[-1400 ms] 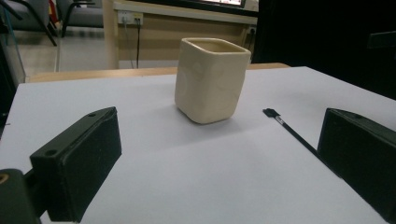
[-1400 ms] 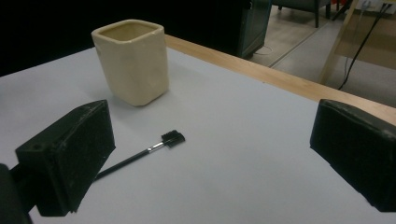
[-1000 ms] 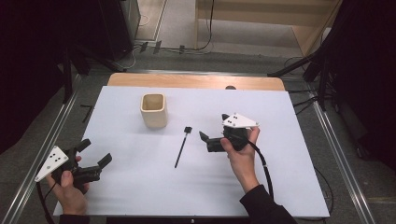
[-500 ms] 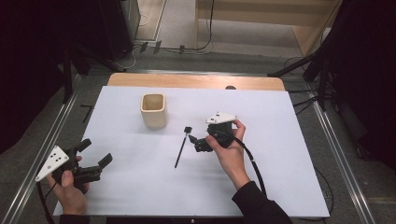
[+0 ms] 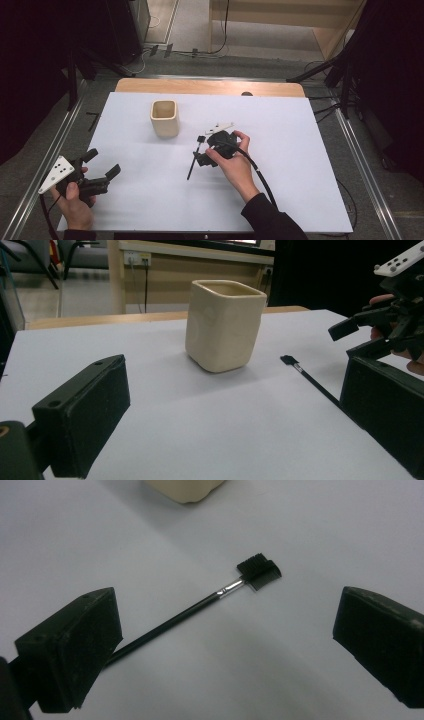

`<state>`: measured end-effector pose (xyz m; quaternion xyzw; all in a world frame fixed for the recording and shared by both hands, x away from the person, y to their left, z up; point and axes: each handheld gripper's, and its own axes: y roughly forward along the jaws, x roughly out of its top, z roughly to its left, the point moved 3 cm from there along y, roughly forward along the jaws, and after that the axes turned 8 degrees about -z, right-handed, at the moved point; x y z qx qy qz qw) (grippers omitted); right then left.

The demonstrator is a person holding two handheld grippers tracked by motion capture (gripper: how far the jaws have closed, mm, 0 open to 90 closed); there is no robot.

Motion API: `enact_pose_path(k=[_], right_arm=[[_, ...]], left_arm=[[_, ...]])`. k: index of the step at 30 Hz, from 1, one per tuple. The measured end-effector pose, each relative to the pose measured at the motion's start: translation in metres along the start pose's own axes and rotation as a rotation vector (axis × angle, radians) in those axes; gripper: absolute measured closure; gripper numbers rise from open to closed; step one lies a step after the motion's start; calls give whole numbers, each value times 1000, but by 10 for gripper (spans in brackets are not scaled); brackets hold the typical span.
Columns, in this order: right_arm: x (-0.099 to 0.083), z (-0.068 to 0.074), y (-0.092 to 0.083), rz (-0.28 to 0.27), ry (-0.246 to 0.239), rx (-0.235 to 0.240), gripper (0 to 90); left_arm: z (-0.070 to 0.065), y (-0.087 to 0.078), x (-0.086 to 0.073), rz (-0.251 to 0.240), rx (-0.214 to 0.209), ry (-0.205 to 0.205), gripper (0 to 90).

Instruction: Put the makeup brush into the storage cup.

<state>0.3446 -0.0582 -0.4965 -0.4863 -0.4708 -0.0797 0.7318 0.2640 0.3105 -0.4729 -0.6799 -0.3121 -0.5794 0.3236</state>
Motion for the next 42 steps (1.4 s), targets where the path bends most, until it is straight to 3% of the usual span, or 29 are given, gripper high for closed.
enact_pose_path(k=[8,15,19,24,32,35,39,42], right_arm=[[0,8,16,94,8,-25,9],[1,12,26,158,21,-86,134],[2,15,31,200,40,-71,134],[3,19,39,275,48,-94,136],[6,22,45,339,35,-120,141],[9,21,46,381,22,-111,160],[16,20,48,446,0,-92,241],[22,18,47,500,-2,-91,416]], left_arm=[[0,0,0,0,-4,-1,1],[0,0,0,0,-4,-2,1],[0,1,0,0,-4,-3,1],[1,1,0,0,-5,-1,1],[1,1,0,2,-6,-1,1],[1,1,0,2,-7,-3,1],[0,2,-1,3,-6,-1,1],[0,2,-1,6,-9,-1,1]])
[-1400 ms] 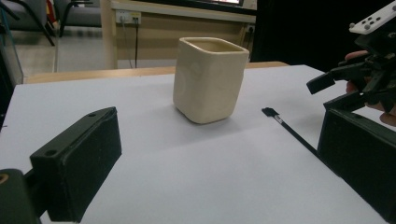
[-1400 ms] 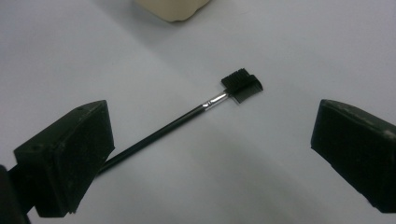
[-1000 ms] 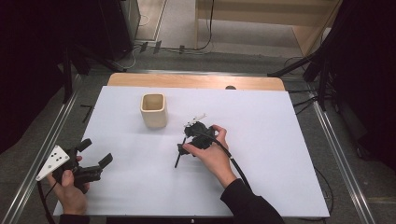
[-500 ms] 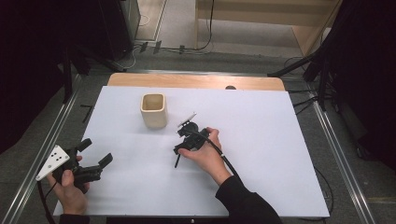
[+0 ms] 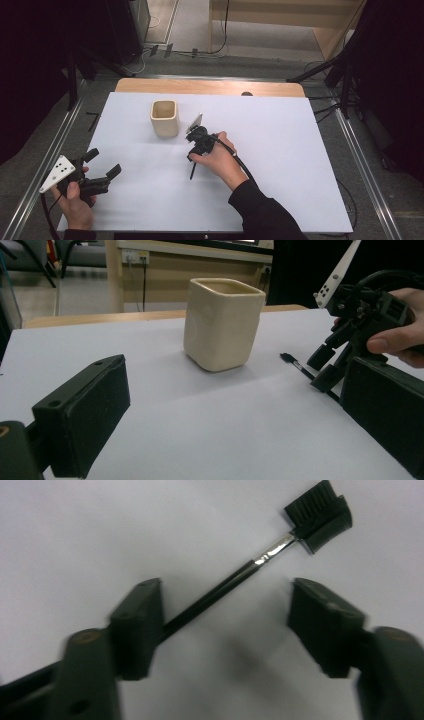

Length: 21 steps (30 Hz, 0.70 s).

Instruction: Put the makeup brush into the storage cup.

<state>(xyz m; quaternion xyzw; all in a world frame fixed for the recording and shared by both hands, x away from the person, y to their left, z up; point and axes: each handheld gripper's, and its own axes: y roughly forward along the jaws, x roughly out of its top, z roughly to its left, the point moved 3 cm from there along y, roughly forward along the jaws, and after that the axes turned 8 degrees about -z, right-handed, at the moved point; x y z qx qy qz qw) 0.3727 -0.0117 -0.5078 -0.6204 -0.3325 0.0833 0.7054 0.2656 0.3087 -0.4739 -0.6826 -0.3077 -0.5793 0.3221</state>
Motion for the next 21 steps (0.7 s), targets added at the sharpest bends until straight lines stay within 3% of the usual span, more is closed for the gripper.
enact_pose_path(k=[3,5,7,12,16,21], right_arm=[[5,-1,-1,42,22,-6,545],[8,-2,-2,71,81,-19,734],[10,-5,-2,89,117,-20,861],[10,-11,-2,101,156,14,875],[6,-14,-4,58,165,28,876],[-5,-19,-14,-30,178,80,876]], left_arm=[[0,0,0,2,-1,0,1],[0,0,0,1,-1,0,1],[0,0,0,0,0,2,1],[1,0,1,-2,1,1,1],[0,1,1,-2,-2,-2,1],[-7,9,-1,13,-20,13,1]])
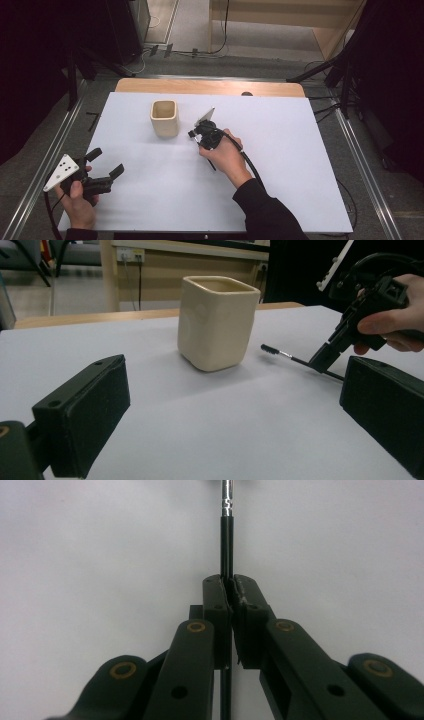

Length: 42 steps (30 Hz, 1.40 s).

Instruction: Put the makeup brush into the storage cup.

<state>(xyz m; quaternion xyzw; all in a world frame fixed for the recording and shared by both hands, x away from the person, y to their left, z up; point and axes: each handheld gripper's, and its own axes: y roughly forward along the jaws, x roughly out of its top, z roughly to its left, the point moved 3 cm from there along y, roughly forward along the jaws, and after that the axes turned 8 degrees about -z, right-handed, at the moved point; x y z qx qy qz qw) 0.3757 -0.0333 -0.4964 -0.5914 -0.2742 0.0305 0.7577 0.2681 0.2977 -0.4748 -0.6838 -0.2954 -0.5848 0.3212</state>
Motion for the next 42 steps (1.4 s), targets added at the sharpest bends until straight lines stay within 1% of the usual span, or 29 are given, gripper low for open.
enact_pose_path(k=[2,4,6,8,9,10,11,12,13,14,15,16,18,19,21,22,24,26,28,29,30,32,33,34,35,39,40,41,42], right_arm=[[-3,-3,-6,-39,-1,20,875],[-5,-5,-13,-78,13,38,875],[-8,-7,-20,-119,10,59,875],[-12,-9,-26,-163,19,77,875],[-12,-9,-26,-163,19,77,875],[-16,-11,-31,-209,18,100,876],[-16,-11,-31,-209,18,100,876],[-19,-12,-37,-266,15,140,875],[-21,-13,-40,-300,10,161,876],[-23,-15,-42,-329,16,175,875],[-23,-15,-42,-329,16,175,875],[-27,-17,-47,-392,18,203,876],[-29,-19,-51,-443,23,223,876],[-31,-19,-53,-469,25,246,875],[-34,-20,-56,-520,20,253,876],[-35,-20,-58,-547,8,262,875],[-39,-20,-62,-596,11,266,875],[-44,-21,-66,-646,8,294,875],[-49,-22,-70,-694,6,309,875],[-52,-22,-71,-711,6,315,875],[-55,-22,-72,-734,8,317,875],[-62,-22,-74,-775,-3,328,875],[-65,-22,-75,-795,-5,324,875],[-65,-22,-75,-795,-5,324,875],[-71,-24,-77,-833,-1,349,875],[-79,-28,-81,-919,2,372,875],[-81,-28,-82,-939,3,375,875],[-81,-28,-82,-939,3,375,875],[-84,-28,-85,-969,-13,386,875]], left_arm=[[-5,4,-1,6,-12,6,1],[-10,9,-2,15,-29,12,1],[-16,14,-3,20,-48,11,1],[-22,18,-4,31,-63,23,1],[-22,18,-4,31,-63,23,1],[-26,22,-4,33,-74,20,1],[-26,22,-4,33,-74,20,1],[-28,23,-4,33,-80,14,1],[-31,27,-4,34,-89,20,1],[-34,29,-4,35,-83,28,1],[-34,29,-4,35,-83,28,1],[-39,35,-4,35,-91,42,1],[-45,40,-3,42,-102,53,1],[-47,42,-3,42,-110,55,1],[-53,48,-4,49,-127,61,1],[-56,51,-4,48,-134,58,1],[-62,56,-4,48,-154,53,1],[-69,63,-3,45,-174,55,1],[-78,70,-1,47,-192,68,1],[-82,73,-1,51,-204,75,1],[-86,77,0,50,-215,74,1],[-94,85,1,55,-239,66,1],[-98,89,1,61,-247,61,1],[-98,89,1,61,-247,61,1],[-106,97,1,60,-271,59,1],[-123,112,4,58,-332,47,1],[-128,116,5,60,-343,49,1],[-128,116,5,60,-343,49,1],[-136,123,7,62,-376,38,1]])
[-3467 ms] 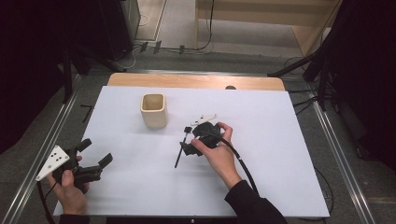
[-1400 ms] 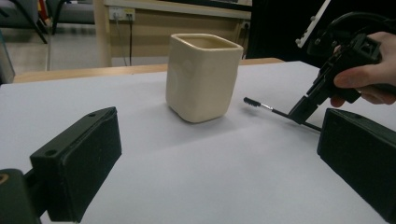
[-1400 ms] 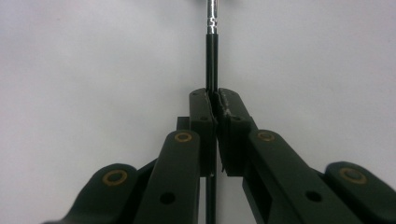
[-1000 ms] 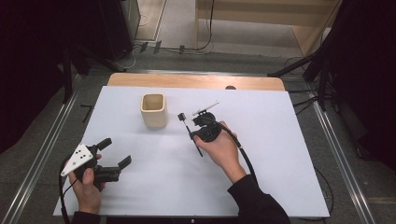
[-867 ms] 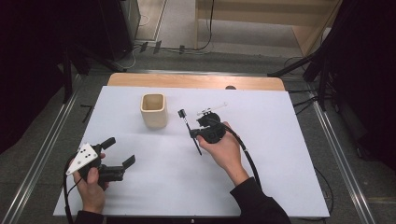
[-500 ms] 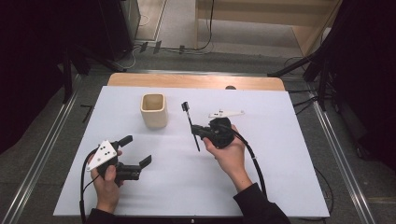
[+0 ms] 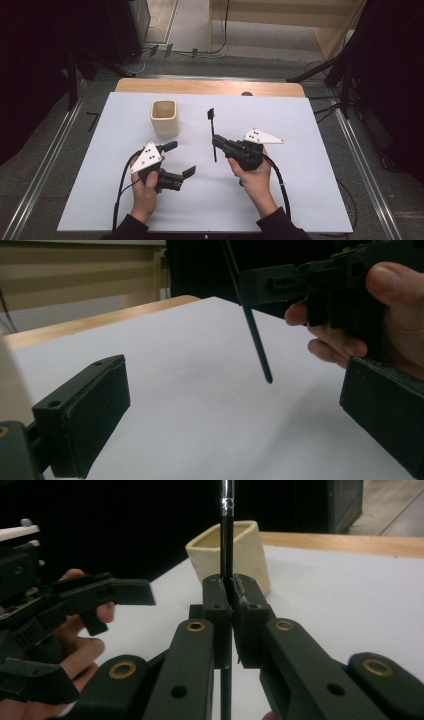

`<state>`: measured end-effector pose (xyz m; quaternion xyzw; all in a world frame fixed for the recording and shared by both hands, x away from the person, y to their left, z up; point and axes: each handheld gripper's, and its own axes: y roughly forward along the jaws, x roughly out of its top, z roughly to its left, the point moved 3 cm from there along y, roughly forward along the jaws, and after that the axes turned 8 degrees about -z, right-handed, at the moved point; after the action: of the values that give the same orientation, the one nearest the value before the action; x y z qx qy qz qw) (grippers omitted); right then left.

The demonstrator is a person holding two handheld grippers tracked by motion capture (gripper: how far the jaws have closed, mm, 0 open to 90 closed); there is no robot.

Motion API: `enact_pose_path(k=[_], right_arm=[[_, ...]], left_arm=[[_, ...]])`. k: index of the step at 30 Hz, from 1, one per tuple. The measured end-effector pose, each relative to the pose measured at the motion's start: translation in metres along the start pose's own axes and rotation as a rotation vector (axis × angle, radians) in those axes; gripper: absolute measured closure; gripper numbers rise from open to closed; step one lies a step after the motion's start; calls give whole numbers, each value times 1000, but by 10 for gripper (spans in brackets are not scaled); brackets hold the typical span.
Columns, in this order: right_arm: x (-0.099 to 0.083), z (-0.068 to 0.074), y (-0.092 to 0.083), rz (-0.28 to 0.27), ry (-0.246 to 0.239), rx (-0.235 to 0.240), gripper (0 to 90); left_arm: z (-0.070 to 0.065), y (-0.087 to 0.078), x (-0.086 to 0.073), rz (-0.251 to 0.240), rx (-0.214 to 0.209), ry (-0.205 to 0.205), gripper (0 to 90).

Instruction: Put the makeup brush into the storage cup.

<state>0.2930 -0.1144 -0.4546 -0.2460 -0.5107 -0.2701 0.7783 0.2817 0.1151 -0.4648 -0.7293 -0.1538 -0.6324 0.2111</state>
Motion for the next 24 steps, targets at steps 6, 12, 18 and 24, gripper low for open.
enact_pose_path(k=[6,12,18,24], right_arm=[[1,8,-7,-68,-30,23,875],[-1,17,-10,-100,-30,61,874],[-6,21,-10,-132,-27,88,874],[-10,26,-7,-131,-43,97,874]], left_arm=[[-11,21,-4,18,-74,-43,1],[-16,27,-4,28,-68,-91,182],[-22,30,-5,51,-86,-110,402],[-19,30,-5,60,-67,-137,513]])
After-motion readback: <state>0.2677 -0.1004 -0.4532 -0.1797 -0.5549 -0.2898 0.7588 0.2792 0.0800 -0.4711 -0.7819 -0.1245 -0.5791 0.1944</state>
